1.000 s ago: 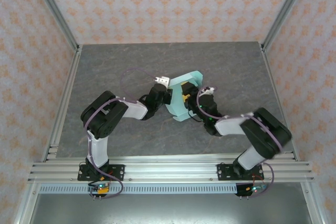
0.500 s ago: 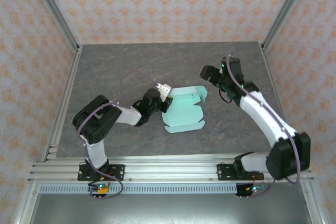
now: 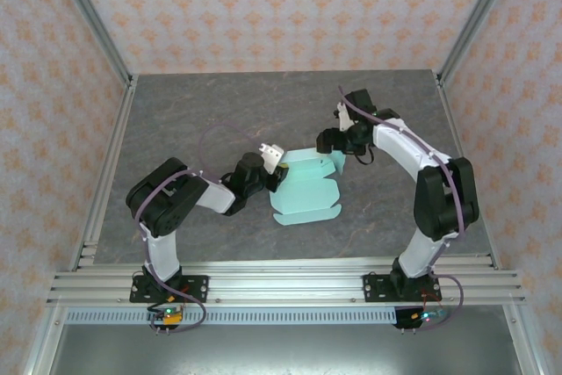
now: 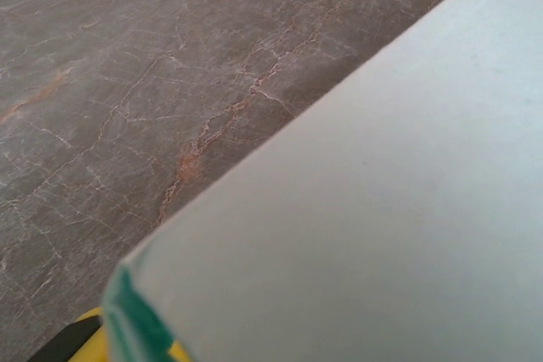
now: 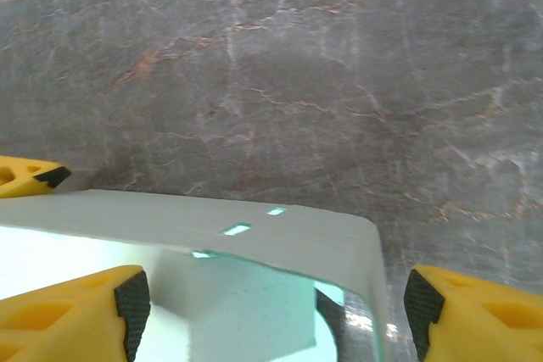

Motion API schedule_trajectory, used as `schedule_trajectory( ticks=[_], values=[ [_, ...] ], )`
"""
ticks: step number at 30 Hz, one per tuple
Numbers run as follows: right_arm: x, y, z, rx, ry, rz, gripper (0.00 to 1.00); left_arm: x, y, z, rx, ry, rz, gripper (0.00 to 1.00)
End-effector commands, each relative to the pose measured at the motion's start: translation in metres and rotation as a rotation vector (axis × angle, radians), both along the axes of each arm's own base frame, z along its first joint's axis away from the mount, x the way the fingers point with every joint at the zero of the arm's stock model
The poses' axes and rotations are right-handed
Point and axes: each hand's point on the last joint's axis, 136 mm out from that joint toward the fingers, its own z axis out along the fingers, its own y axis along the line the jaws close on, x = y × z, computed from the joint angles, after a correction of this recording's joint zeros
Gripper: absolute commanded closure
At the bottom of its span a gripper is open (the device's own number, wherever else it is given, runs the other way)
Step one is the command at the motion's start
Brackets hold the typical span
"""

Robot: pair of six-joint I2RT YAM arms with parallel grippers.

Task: Fold the paper box

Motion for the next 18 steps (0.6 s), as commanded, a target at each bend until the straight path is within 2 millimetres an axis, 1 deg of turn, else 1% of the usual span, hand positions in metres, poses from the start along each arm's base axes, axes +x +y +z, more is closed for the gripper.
schedule_trajectory(
  ticks=[1, 4, 6, 7, 9, 10, 12, 14, 17, 18],
  values=[
    [0.0, 0.015, 0.008, 0.041, 0.002, 0.089, 0.2, -0.007, 0.003, -0.019, 0.066, 0.01, -0.011, 0.69],
    [-0.002, 0.019, 0.006, 0.045, 0.018, 0.108, 0.22, -0.006, 0.004, -0.017, 0.066, -0.004, 0.002, 0.67],
    [-0.005, 0.019, 0.011, 0.031, 0.013, 0.116, 0.23, -0.007, 0.004, -0.017, 0.066, -0.006, 0.002, 0.68],
    [-0.005, 0.016, 0.015, 0.017, -0.003, 0.114, 0.23, -0.007, 0.003, -0.017, 0.065, -0.008, -0.001, 0.69],
    [-0.001, 0.004, 0.023, -0.047, -0.059, 0.102, 0.2, -0.009, 0.003, -0.016, 0.059, -0.012, -0.007, 0.7],
    [0.004, -0.002, 0.026, -0.076, -0.092, 0.098, 0.18, -0.009, 0.003, -0.016, 0.06, -0.01, -0.008, 0.7],
    [0.014, -0.005, 0.03, -0.114, -0.141, 0.113, 0.16, -0.009, 0.003, -0.016, 0.066, -0.008, -0.011, 0.7],
    [0.022, 0.002, 0.035, -0.1, -0.166, 0.156, 0.16, -0.008, 0.002, -0.016, 0.065, -0.01, -0.009, 0.71],
    [0.027, 0.025, 0.04, -0.014, -0.165, 0.256, 0.16, -0.006, 0.002, -0.012, 0.06, -0.014, 0.006, 0.72],
    [0.028, 0.033, 0.038, 0.017, -0.149, 0.283, 0.16, -0.005, 0.003, -0.01, 0.058, -0.014, 0.014, 0.72]
  ],
)
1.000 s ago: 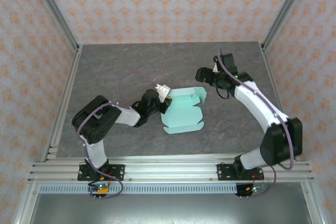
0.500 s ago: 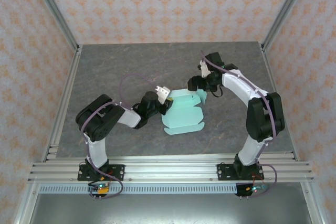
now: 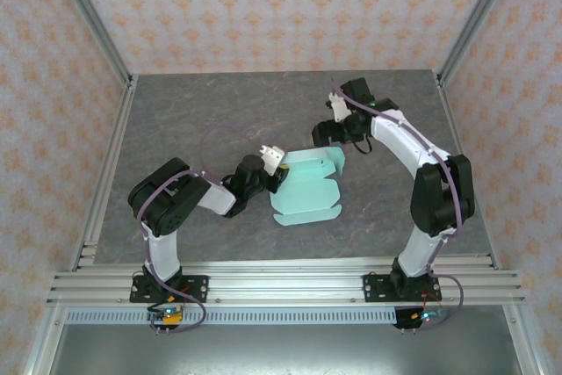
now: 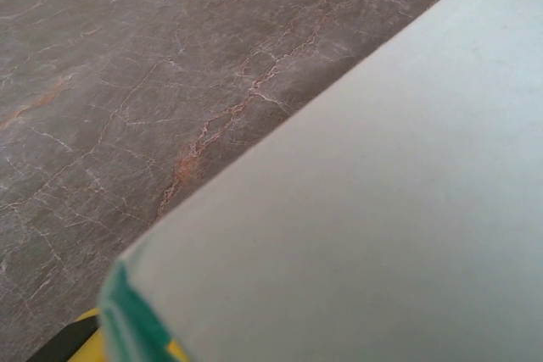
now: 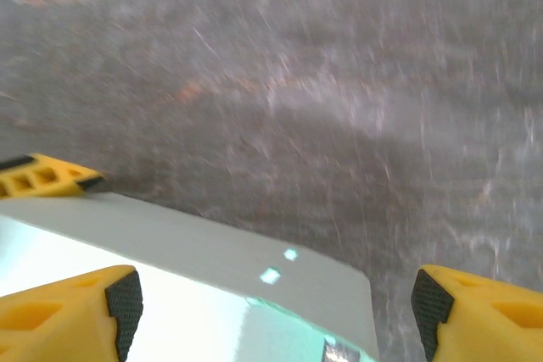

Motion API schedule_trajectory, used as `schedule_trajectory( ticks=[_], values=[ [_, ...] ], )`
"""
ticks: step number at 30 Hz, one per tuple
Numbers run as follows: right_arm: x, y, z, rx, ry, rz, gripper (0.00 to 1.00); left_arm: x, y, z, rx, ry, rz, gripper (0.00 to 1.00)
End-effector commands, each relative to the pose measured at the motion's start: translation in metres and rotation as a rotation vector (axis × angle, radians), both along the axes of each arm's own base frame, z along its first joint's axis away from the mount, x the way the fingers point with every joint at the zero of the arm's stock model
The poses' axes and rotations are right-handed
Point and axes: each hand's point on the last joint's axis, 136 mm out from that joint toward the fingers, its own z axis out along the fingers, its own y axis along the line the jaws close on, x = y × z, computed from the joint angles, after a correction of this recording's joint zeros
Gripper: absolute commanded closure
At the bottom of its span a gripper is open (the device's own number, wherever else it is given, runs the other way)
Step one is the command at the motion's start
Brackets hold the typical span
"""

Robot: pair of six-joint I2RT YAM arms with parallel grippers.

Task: Fold the paper box

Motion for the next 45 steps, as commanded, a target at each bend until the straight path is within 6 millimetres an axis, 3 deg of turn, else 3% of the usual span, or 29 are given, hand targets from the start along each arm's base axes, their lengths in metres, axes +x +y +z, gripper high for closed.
schedule_trajectory(
  ticks=[1, 7, 13, 17, 23, 28, 31, 36, 38, 45],
  values=[
    [0.006, 0.025, 0.003, 0.071, 0.011, 0.13, 0.17, -0.003, 0.004, -0.007, 0.046, 0.006, 0.017, 0.72],
    [-0.008, 0.048, -0.032, 0.08, 0.145, 0.184, 0.22, 0.002, 0.01, -0.001, 0.046, -0.017, 0.061, 0.69],
    [-0.033, 0.045, -0.049, 0.006, 0.202, 0.164, 0.3, -0.001, 0.023, 0.004, -0.014, -0.027, 0.141, 0.58],
    [-0.04, 0.039, -0.054, 0.0, 0.212, 0.104, 0.41, -0.005, 0.031, 0.002, -0.057, -0.015, 0.186, 0.55],
    [-0.049, 0.04, -0.047, 0.041, 0.181, 0.064, 0.46, -0.008, 0.041, 0.021, -0.101, -0.054, 0.227, 0.54],
    [-0.057, 0.045, -0.048, 0.061, 0.186, 0.075, 0.43, -0.011, 0.042, 0.035, -0.102, -0.059, 0.219, 0.54],
    [-0.057, 0.047, -0.041, 0.074, 0.175, 0.082, 0.33, -0.012, 0.034, 0.03, -0.071, -0.047, 0.168, 0.54],
    [-0.047, 0.056, -0.009, 0.122, 0.104, 0.12, 0.29, -0.012, 0.022, 0.022, -0.071, -0.025, 0.112, 0.55],
    [-0.045, 0.062, -0.004, 0.15, 0.11, 0.14, 0.29, -0.011, 0.021, 0.018, -0.064, -0.021, 0.111, 0.55],
    [-0.054, 0.08, -0.024, 0.175, 0.181, 0.214, 0.28, -0.009, 0.013, 0.004, -0.062, 0.007, 0.087, 0.55]
  ],
)
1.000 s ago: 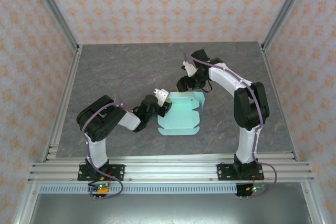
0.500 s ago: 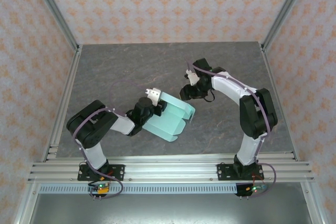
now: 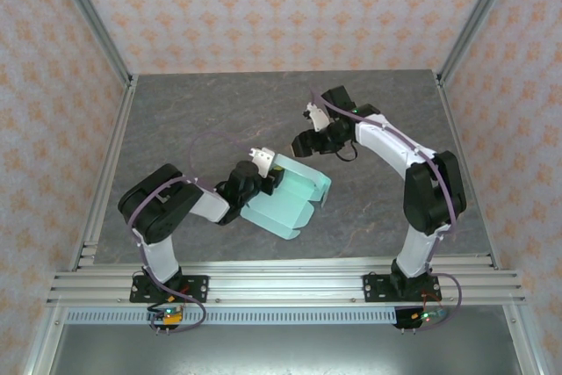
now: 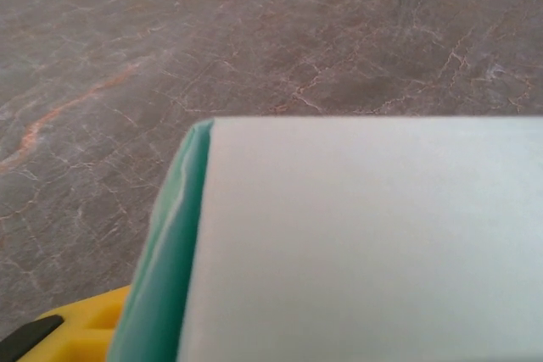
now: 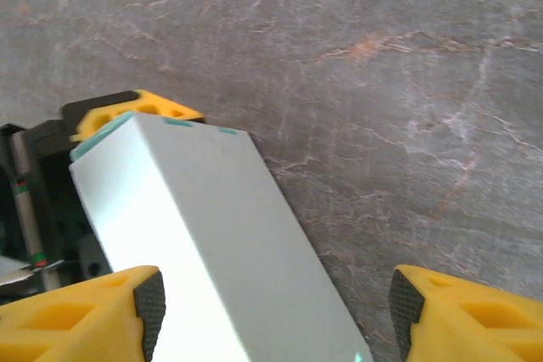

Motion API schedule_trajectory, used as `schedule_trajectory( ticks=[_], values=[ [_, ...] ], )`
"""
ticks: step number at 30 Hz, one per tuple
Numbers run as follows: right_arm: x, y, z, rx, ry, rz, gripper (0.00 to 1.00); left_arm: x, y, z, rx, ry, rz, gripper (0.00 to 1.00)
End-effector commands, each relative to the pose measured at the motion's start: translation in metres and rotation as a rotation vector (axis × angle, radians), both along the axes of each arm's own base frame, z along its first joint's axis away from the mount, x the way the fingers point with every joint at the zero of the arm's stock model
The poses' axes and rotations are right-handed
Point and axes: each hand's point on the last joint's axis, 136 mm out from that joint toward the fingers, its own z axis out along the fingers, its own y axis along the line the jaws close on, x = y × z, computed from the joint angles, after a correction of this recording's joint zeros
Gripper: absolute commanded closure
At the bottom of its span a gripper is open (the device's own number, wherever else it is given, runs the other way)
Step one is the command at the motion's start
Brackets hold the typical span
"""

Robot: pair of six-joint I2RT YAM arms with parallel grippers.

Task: Fold the paper box

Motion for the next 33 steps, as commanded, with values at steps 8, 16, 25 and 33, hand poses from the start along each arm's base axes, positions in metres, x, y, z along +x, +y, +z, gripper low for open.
schedule_trajectory(
  ticks=[8, 16, 25, 33],
  values=[
    [-0.01, 0.005, -0.036, -0.046, 0.072, 0.064, 0.34, 0.004, -0.008, -0.004, -0.019, 0.006, -0.018, 0.55],
    [-0.013, 0.003, -0.043, -0.067, 0.073, 0.056, 0.38, -0.007, 0.006, 0.01, -0.067, -0.004, 0.022, 0.52],
    [-0.019, 0.004, -0.045, -0.059, 0.085, 0.055, 0.38, -0.019, 0.025, 0.022, -0.073, -0.041, 0.065, 0.49],
    [-0.027, 0.004, -0.045, -0.047, 0.085, 0.061, 0.4, -0.023, 0.038, 0.04, -0.06, -0.061, 0.085, 0.44]
  ],
)
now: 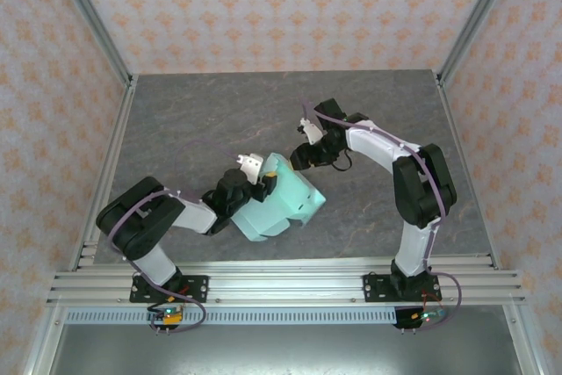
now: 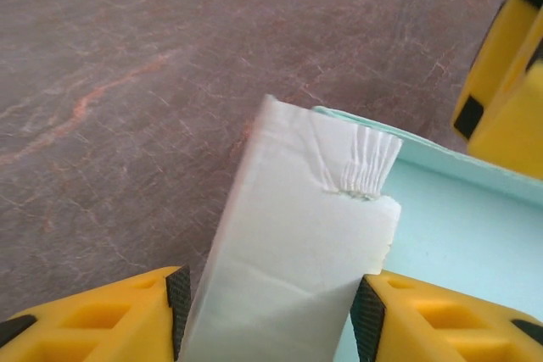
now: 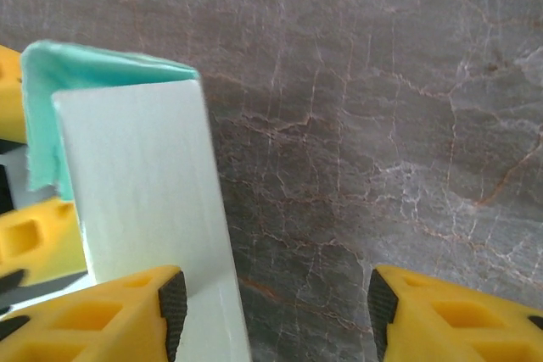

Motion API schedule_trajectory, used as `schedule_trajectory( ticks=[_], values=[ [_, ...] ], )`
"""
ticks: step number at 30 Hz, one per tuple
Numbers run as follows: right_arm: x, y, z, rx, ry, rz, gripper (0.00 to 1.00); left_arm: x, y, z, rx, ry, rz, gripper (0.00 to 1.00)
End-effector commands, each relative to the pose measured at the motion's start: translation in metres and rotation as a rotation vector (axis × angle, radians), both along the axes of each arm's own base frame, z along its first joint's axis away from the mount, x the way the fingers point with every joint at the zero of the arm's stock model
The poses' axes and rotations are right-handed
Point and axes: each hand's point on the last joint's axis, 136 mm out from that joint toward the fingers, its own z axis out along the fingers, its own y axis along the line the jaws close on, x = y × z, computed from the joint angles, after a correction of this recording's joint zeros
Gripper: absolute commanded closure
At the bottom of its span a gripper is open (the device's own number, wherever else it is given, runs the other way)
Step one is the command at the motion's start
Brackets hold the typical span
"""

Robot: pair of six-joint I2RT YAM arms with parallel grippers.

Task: Fold the paper box

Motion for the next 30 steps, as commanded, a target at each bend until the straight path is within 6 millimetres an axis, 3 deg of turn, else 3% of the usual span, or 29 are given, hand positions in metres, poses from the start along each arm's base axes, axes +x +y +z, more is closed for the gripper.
schedule_trajectory(
  ticks=[1, 5, 11, 15, 19, 22, 24, 26, 30],
  values=[
    [-0.009, 0.0, 0.002, -0.007, -0.001, 0.013, 0.4, 0.007, 0.011, 0.02, 0.0, -0.045, 0.037, 0.44],
    [-0.006, 0.003, 0.003, 0.01, 0.0, 0.004, 0.37, 0.012, 0.016, 0.018, 0.007, -0.024, 0.022, 0.46],
    [0.003, 0.01, 0.021, 0.049, -0.033, -0.015, 0.33, 0.014, 0.015, 0.016, -0.009, -0.005, 0.018, 0.47],
    [0.011, 0.007, 0.03, 0.027, -0.062, -0.036, 0.33, 0.019, 0.024, 0.052, -0.108, -0.027, 0.047, 0.46],
    [0.014, 0.009, 0.043, 0.046, -0.085, -0.043, 0.33, 0.018, 0.049, 0.089, -0.169, -0.054, 0.112, 0.44],
    [0.013, 0.009, 0.048, 0.052, -0.103, -0.036, 0.33, 0.018, 0.075, 0.097, -0.22, -0.027, 0.188, 0.42],
    [0.01, 0.011, 0.047, 0.045, -0.111, -0.015, 0.32, 0.018, 0.093, 0.09, -0.245, 0.006, 0.258, 0.41],
    [0.004, 0.014, 0.043, 0.012, -0.126, 0.02, 0.32, 0.02, 0.116, 0.071, -0.239, 0.077, 0.372, 0.39],
    [-0.006, 0.022, 0.03, -0.105, -0.168, 0.08, 0.32, 0.024, 0.125, 0.036, -0.243, 0.231, 0.431, 0.39]
  ],
)
